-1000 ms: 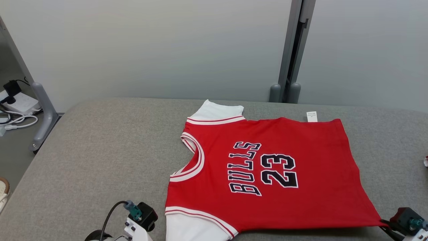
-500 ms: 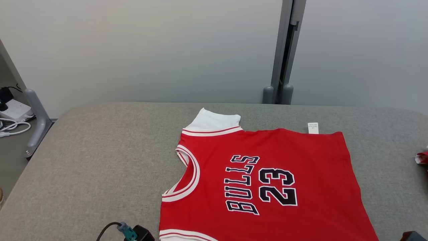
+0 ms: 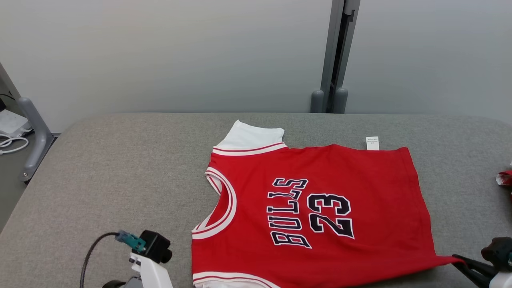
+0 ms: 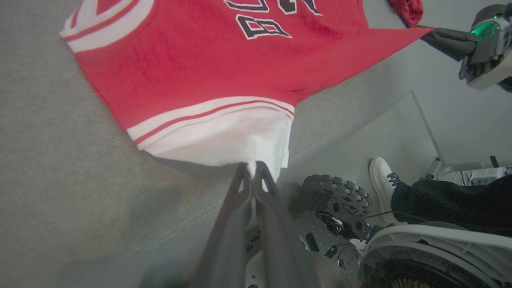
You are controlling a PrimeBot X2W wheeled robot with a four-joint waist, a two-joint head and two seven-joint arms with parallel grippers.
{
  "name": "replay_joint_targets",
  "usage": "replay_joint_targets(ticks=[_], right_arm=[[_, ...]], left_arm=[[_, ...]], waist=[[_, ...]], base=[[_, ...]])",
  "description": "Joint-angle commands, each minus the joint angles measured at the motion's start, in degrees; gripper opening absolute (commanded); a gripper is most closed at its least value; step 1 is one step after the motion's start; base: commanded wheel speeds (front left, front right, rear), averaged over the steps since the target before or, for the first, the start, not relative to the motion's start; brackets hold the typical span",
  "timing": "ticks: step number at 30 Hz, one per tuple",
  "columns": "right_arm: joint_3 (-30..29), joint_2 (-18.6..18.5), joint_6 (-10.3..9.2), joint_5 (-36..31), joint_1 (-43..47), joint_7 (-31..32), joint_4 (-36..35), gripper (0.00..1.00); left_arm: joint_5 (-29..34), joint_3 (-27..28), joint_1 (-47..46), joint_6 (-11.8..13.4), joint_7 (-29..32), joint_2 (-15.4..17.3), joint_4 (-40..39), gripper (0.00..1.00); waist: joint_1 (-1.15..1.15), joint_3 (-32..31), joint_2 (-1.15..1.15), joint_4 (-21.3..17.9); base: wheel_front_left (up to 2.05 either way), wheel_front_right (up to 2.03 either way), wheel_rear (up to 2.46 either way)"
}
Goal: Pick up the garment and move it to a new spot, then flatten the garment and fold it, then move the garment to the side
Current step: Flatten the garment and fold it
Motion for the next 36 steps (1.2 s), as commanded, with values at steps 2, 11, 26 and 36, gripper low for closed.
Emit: replay_joint_targets(ticks=[2, 11, 26, 36], right_arm=[[-0.1, 0.0, -0.02, -0.3, -1.4, -0.6, 0.4, 0.00], [-0.1, 0.9, -0.02, -2.9, -4.8, -1.0, 1.8, 0.00], [-0.1, 2.4, -0.03, -4.9, -8.3, -1.1, 5.1, 0.00], [0.0, 2.7, -0.02, -6.4, -11.0, -0.1, 6.5, 0.00]], left_arm=[[-1.3, 1.7, -1.3, 0.4, -0.8, 0.1, -0.2, 0.00], [-5.3, 8.7, -4.4, 1.1, -5.8, -1.9, 1.8, 0.00], [-2.1, 11.2, -11.2, 3.0, -12.9, -10.3, 13.1, 0.00], [2.0, 10.2, -17.8, 3.1, -16.1, -16.7, 23.9, 0.00]], waist=[[0.00, 0.3, 0.00, -0.1], [0.00, 1.2, 0.00, -0.4], [0.00, 4.8, 0.00, -0.3], [0.00, 9.6, 0.00, -0.9]], base=[[0.00, 0.00, 0.00], [0.00, 0.00, 0.00], [0.00, 0.00, 0.00], [0.00, 0.00, 0.00]])
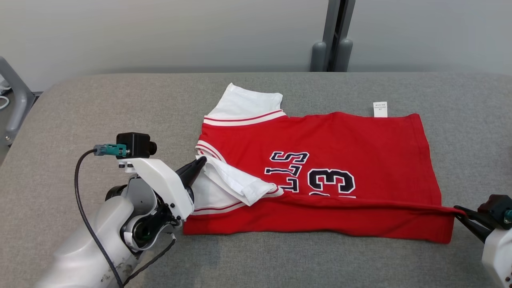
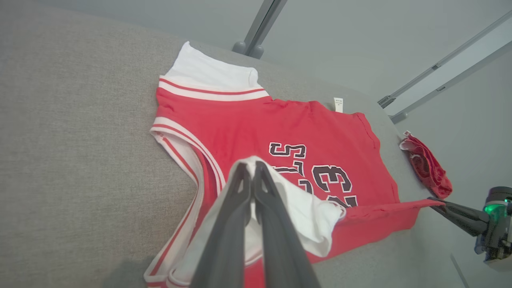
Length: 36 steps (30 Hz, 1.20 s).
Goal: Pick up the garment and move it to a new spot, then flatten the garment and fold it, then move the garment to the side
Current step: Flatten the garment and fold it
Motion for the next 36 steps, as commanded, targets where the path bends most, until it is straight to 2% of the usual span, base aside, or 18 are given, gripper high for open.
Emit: replay_joint_targets(ticks=[1, 13, 17, 18, 19, 20, 21, 26, 32, 34, 36], right_arm=[[0.0, 0.1, -0.03, -0.6, -0.3, 0.2, 0.4, 0.00], [0.0, 0.6, -0.03, -2.0, -2.7, -0.2, 1.9, 0.00], [0.0, 0.8, -0.03, 0.7, -3.6, -0.5, 2.6, 0.00], [0.0, 0.8, -0.03, 1.1, -4.0, -0.5, 2.8, 0.35], [0.0, 0.8, -0.03, 2.1, -4.3, -0.6, 3.0, 1.00], [0.0, 0.9, -0.03, 2.7, -4.5, -0.7, 3.1, 1.00], [0.0, 1.1, -0.02, 3.3, -4.6, -0.7, 3.0, 1.00], [0.0, 1.4, -0.02, 5.8, -2.7, -0.7, 2.2, 1.00], [-0.1, 2.1, -0.02, 9.9, -3.3, -0.7, 2.9, 1.00], [-1.6, 2.5, -0.02, 11.8, -3.5, -0.7, 3.5, 1.00], [-6.1, 3.3, -0.03, 14.0, -2.5, -0.7, 4.2, 1.00]], left_arm=[[0.8, -0.1, -1.5, 0.1, -0.7, -0.5, 1.5, 0.00], [3.2, -1.0, -6.2, -1.7, -3.9, -6.3, 12.1, 0.00], [3.6, -1.2, -7.2, -2.4, -5.0, -8.0, 14.8, 0.00], [3.7, -1.2, -7.5, -2.5, -5.4, -8.3, 15.6, 0.00], [4.0, -1.1, -7.8, -2.3, -5.8, -8.6, 16.4, 0.38], [4.2, -1.2, -8.1, -2.3, -6.3, -9.0, 17.1, 0.80], [4.4, -1.3, -8.2, -2.3, -6.7, -9.4, 17.8, 1.00], [4.9, -0.7, -8.4, -3.5, -10.4, -10.5, 20.7, 1.00], [4.2, 2.9, -8.8, -3.9, -19.2, -11.1, 23.6, 1.00], [4.3, 3.8, -8.3, -4.1, -21.3, -10.9, 24.2, 1.00], [5.7, 3.7, -7.4, -3.7, -22.8, -10.6, 24.6, 1.00]], waist=[[0.00, 1.1, 0.00, -0.2], [0.00, 5.1, 0.00, 0.2], [0.00, 5.8, 0.00, 0.4], [0.00, 5.9, 0.00, 0.5], [0.00, 6.0, 0.00, 0.5], [0.00, 6.0, 0.00, 0.5], [0.00, 6.0, 0.00, 0.6], [0.00, 5.0, 0.00, 0.6], [0.00, 2.4, 0.00, 0.3], [0.00, 1.5, 0.00, 0.2], [0.00, 0.6, 0.00, 0.2]], base=[[0.00, 0.00, 0.00], [0.00, 0.00, 0.00], [0.00, 0.00, 0.00], [0.00, 0.00, 0.00], [0.00, 0.00, 0.00], [0.00, 0.00, 0.00], [0.00, 0.00, 0.00], [0.00, 0.00, 0.00], [0.00, 0.00, 0.00], [0.00, 0.00, 0.00], [0.00, 0.00, 0.00]])
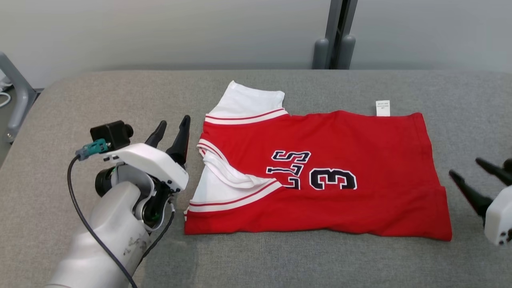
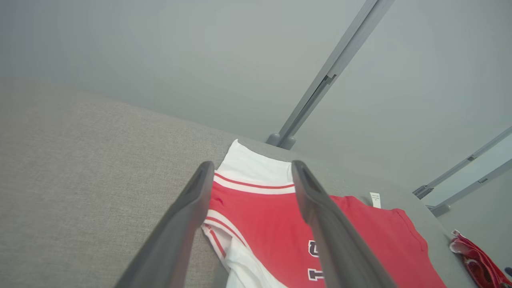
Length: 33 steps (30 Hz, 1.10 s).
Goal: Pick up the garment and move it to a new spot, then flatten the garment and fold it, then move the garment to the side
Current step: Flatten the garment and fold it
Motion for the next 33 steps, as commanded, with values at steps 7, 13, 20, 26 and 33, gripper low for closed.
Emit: replay_joint_targets(ticks=[7, 13, 20, 26, 33], right_arm=[[-21.7, 4.9, -0.02, -2.0, 11.2, -0.3, 0.9, 1.00], [-37.0, 10.8, -0.02, -10.1, 21.8, -0.3, 0.5, 1.00], [-44.3, 17.4, -0.02, -14.5, 27.6, -0.3, 1.9, 1.00], [-42.9, 19.8, -0.02, -13.3, 27.3, -0.3, 4.5, 1.00], [-41.0, 20.2, -0.02, -12.2, 26.3, -0.3, 6.2, 1.00]], left_arm=[[3.8, 4.4, 5.9, 0.8, -1.8, 0.8, -3.8, 1.00], [14.4, 11.2, 15.9, 3.5, -1.8, -0.6, -11.8, 1.00], [22.8, 16.1, 25.5, 5.1, -1.8, -4.7, -12.1, 1.00], [25.7, 17.3, 28.1, 6.4, -1.8, -6.9, -6.5, 1.00], [24.6, 16.0, 25.5, 6.7, -1.7, -7.7, 0.7, 1.00]], waist=[[0.00, -3.7, 0.00, 0.1], [0.00, -5.6, 0.00, -0.1], [0.00, -5.9, 0.00, -0.8], [0.00, -5.4, 0.00, -1.2], [0.00, -5.0, 0.00, -1.1]], base=[[0.00, 0.00, 0.00], [0.00, 0.00, 0.00], [0.00, 0.00, 0.00], [0.00, 0.00, 0.00], [0.00, 0.00, 0.00]])
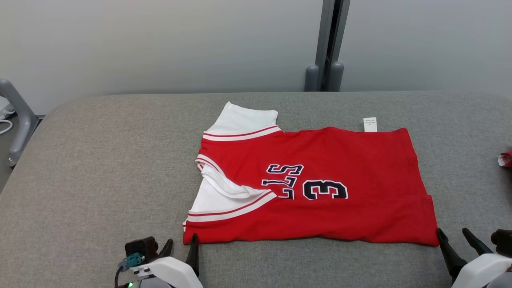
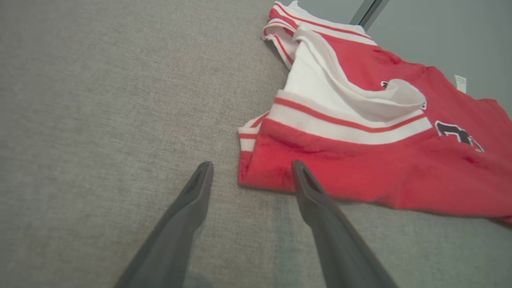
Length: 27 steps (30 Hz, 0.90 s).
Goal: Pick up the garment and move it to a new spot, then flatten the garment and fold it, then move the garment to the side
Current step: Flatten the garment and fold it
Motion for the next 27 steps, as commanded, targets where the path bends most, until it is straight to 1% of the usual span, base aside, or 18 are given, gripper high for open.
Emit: replay_joint_targets(ticks=[1, 4, 7, 9, 14, 19, 27], right_arm=[[0.1, -0.1, -0.02, 0.3, -0.4, -0.2, 0.2, 1.00], [0.5, -0.2, -0.02, 0.8, -0.9, -0.2, 0.6, 1.00], [1.0, -0.1, -0.02, 1.1, -1.4, -0.2, 1.1, 1.00], [1.4, 0.0, -0.02, 1.4, -1.7, -0.3, 1.5, 1.00], [2.3, 0.0, -0.02, 2.4, -2.7, -0.2, 2.6, 1.00], [3.7, 0.2, -0.02, 3.5, -3.5, -0.2, 3.1, 1.00], [5.0, 0.4, -0.02, 4.7, -4.0, -0.2, 3.5, 1.00]], left_arm=[[-0.4, 0.0, -1.5, 0.4, -0.1, 0.2, 0.8, 1.00], [-1.0, 0.0, -2.2, 0.2, -0.1, 0.0, 2.6, 1.00], [-2.1, 0.1, -3.0, -0.8, -0.2, 0.0, 3.6, 1.00], [-3.4, -0.6, -3.2, -1.6, -0.2, -0.1, 3.7, 1.00], [-6.7, -3.3, -3.5, -1.9, -0.2, 0.0, 3.0, 1.00], [-9.2, -6.0, -4.1, -1.0, -0.1, -0.1, 3.3, 1.00], [-11.1, -7.9, -5.0, 0.3, 0.0, -0.1, 4.6, 1.00]], waist=[[0.00, 0.1, 0.00, 0.1], [0.00, 0.3, 0.00, 0.2], [0.00, 0.5, 0.00, 0.1], [0.00, 0.8, 0.00, 0.0], [0.00, 1.3, 0.00, -0.1], [0.00, 1.6, 0.00, -0.4], [0.00, 2.3, 0.00, -0.7]], base=[[0.00, 0.00, 0.00], [0.00, 0.00, 0.00], [0.00, 0.00, 0.00], [0.00, 0.00, 0.00], [0.00, 0.00, 0.00], [0.00, 0.00, 0.00], [0.00, 0.00, 0.00]])
